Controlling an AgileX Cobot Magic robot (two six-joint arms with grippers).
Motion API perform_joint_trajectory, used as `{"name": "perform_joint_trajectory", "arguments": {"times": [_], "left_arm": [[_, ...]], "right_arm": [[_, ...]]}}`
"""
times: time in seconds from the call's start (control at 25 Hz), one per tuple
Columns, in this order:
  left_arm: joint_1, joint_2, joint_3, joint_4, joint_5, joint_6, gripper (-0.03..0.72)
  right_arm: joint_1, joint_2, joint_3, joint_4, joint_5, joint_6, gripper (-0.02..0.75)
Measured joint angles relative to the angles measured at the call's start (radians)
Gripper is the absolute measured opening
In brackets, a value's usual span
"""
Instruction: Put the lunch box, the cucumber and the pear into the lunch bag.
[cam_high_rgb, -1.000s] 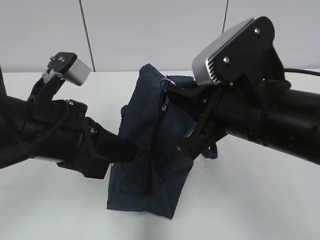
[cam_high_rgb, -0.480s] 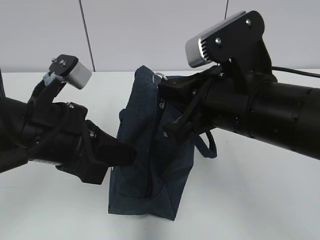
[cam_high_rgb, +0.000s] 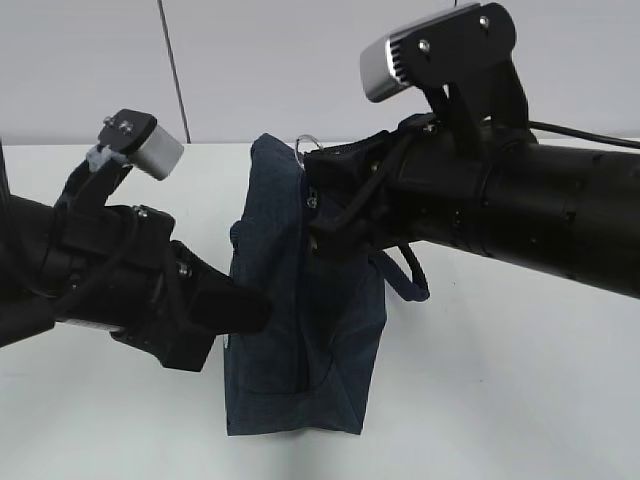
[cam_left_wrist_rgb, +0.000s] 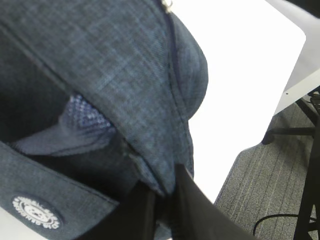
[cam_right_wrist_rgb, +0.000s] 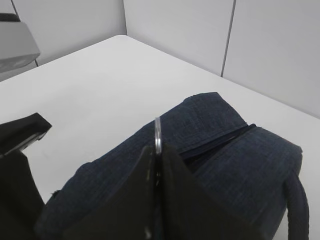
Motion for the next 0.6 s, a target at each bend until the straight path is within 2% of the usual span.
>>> {"name": "perform_joint_trajectory", "arguments": {"times": [0.28, 0.6], "left_arm": [[0.000, 0.000, 0.000, 0.011, 0.002, -0.006, 0.003], [0.000, 0.000, 0.000, 0.024, 0.008, -0.007, 0.003]], "right_arm": [[0.000, 0.002, -0.004, -0.018, 0.013, 0.125, 0.000], [-0.002, 0.002, -0.011, -0.203, 0.015, 0.407, 0.000]]}}
